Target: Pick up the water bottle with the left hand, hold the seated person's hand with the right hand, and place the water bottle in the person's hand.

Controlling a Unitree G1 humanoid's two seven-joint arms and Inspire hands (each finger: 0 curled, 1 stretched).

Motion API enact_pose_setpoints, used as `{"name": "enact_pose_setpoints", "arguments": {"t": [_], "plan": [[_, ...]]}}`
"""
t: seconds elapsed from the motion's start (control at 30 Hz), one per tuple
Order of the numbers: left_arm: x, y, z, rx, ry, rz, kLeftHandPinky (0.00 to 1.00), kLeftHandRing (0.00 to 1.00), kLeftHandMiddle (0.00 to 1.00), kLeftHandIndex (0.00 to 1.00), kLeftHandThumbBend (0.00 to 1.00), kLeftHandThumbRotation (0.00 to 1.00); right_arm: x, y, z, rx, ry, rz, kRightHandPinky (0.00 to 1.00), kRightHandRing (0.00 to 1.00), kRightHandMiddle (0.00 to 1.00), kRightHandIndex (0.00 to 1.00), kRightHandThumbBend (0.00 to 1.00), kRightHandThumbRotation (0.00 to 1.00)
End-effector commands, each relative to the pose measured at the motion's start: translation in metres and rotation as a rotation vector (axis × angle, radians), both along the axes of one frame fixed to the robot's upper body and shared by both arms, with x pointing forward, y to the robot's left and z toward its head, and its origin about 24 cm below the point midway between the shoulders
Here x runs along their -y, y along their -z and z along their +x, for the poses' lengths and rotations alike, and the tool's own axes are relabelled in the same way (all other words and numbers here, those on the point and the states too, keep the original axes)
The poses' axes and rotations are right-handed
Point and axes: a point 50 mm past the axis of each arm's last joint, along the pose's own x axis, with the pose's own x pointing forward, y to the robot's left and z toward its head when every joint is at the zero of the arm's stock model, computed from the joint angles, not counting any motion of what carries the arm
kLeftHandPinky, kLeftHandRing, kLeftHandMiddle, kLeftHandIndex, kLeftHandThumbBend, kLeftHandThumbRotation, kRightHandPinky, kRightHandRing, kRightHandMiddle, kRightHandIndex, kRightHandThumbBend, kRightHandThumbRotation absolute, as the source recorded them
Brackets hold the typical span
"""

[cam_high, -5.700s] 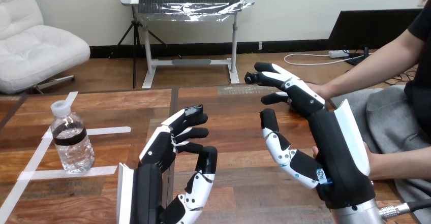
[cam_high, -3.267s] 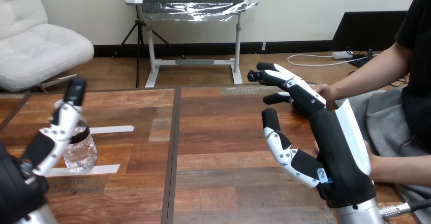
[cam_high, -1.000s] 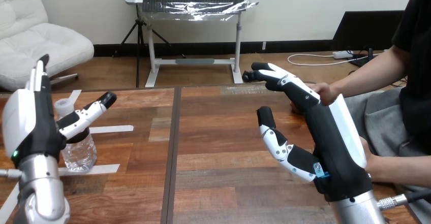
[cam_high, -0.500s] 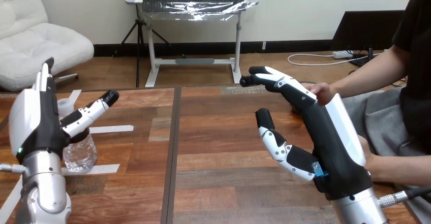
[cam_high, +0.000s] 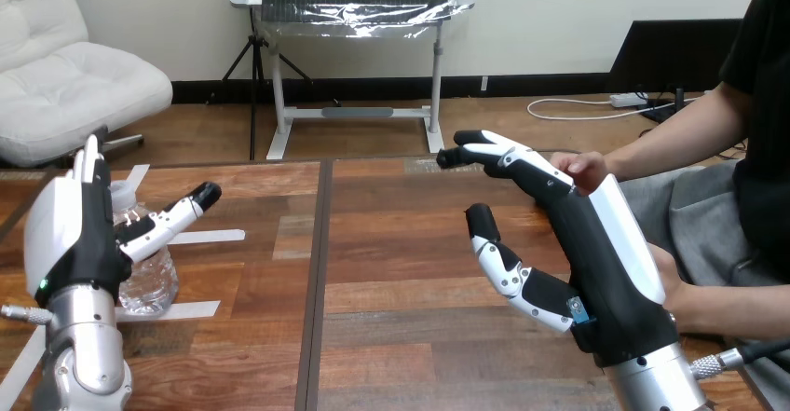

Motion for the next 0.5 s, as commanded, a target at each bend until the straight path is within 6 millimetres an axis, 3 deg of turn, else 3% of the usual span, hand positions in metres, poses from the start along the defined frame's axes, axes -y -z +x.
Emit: {"name": "enact_pose_setpoints", "arguments": {"t": [0.0,0.47], "plan": [[0.0026,-0.0230,0.0166,0.073,0.020,0.041,0.98,0.98,0.97,0.97,0.98,0.67,0.0026,-0.0212,0.0084,0.095,-0.009,-0.019,0.75,0.82,0.84,0.71,0.13,0.00],[0.0026,-0.0206,0.0140,0.065,0.006,0.027,0.97,0.96,0.96,0.96,0.96,0.65,0.0047,-0.0223,0.0084,0.081,-0.015,-0.047,0.72,0.82,0.84,0.70,0.15,0.00]]}}
